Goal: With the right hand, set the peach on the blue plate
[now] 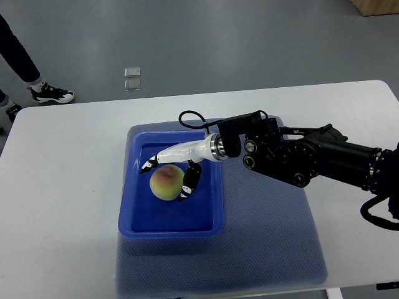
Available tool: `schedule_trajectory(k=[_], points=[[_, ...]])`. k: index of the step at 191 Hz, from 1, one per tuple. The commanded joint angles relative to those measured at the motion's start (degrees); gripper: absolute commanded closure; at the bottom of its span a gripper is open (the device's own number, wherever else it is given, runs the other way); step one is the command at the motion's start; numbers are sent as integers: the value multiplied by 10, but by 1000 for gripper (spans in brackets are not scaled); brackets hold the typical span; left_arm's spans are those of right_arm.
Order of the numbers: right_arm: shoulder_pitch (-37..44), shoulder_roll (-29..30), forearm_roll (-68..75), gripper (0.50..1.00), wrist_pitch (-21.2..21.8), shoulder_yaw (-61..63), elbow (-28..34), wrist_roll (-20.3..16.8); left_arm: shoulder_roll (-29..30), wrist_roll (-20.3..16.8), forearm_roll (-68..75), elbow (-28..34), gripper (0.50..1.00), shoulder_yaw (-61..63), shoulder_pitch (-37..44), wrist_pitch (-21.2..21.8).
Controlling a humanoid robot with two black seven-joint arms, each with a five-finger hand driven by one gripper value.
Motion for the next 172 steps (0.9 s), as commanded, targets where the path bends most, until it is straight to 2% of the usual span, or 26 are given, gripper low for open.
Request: schedule_trajectory(k=[1,3,4,22,61,112,122,156,172], points=[[2,-6,32,581,26,28,0,-1,0,0,0,0,500,-1,0,0],[2,-6,32,581,26,28,0,-1,0,0,0,0,500,-1,0,0],[2,-15,64,579,62,55,0,-1,0,0,0,0,500,0,0,-1],[1,-36,126,579,137,105,-5,-3,0,0,0,0,500,0,0,0],[-7,-67,258,579,140,162,-35,-3,0,0,0,0,500,-1,0,0],[-37,-72,524,576,140,163,-223,-5,0,0,0,0,500,-1,0,0],[-46,-72,575,576,140,163,-243,-23,0,0,0,0,500,-1,0,0],[-83,-72,780,576,140,163,-255,-133,0,0,0,0,500,0,0,0],[-99,-72,856,576,140,161,-261,-149,0,0,0,-1,500,-1,0,0]])
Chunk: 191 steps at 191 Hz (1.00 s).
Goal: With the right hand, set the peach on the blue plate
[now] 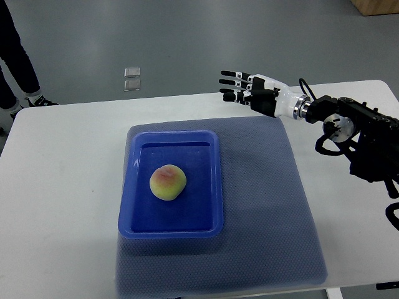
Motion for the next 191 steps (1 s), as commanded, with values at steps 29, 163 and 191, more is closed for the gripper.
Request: schedule_trajectory(k=[29,163,191], points=[[-37,-3,138,574,0,-1,-15,-30,0,0,0,0,500,0,0,0],[-45,-14,138,572,0,2,-19,-21,0,0,0,0,500,0,0,0],[-45,-15,138,572,0,3,-18,-21,0,1,0,0,500,0,0,-1]])
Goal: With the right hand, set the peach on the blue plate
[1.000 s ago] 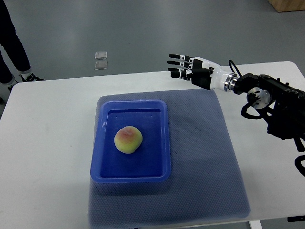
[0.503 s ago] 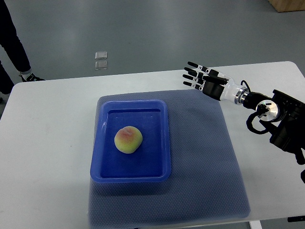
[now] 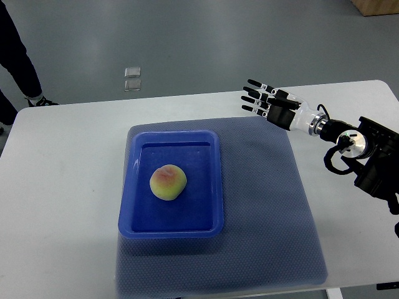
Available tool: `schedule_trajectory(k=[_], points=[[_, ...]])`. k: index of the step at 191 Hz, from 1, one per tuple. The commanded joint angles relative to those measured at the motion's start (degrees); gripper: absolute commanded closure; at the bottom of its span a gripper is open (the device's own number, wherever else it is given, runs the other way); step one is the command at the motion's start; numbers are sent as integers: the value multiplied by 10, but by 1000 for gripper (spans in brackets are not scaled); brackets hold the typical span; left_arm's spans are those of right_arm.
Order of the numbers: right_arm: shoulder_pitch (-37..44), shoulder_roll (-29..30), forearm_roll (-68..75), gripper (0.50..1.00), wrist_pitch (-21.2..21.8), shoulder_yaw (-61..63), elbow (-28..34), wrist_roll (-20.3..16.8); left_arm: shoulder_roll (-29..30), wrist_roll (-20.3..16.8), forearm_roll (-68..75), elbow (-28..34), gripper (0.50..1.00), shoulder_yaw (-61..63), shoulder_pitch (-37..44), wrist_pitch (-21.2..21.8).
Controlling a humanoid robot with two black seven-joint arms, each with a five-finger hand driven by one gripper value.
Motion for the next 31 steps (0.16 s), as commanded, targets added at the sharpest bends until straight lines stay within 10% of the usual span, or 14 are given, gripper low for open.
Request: schedule_trajectory(k=[1,31], points=[[1,-1,0,572,0,0,0,0,0,0,0,0,500,-1,0,0],[0,0,0,572,0,1,0,0,0,0,0,0,500,-1,0,0]])
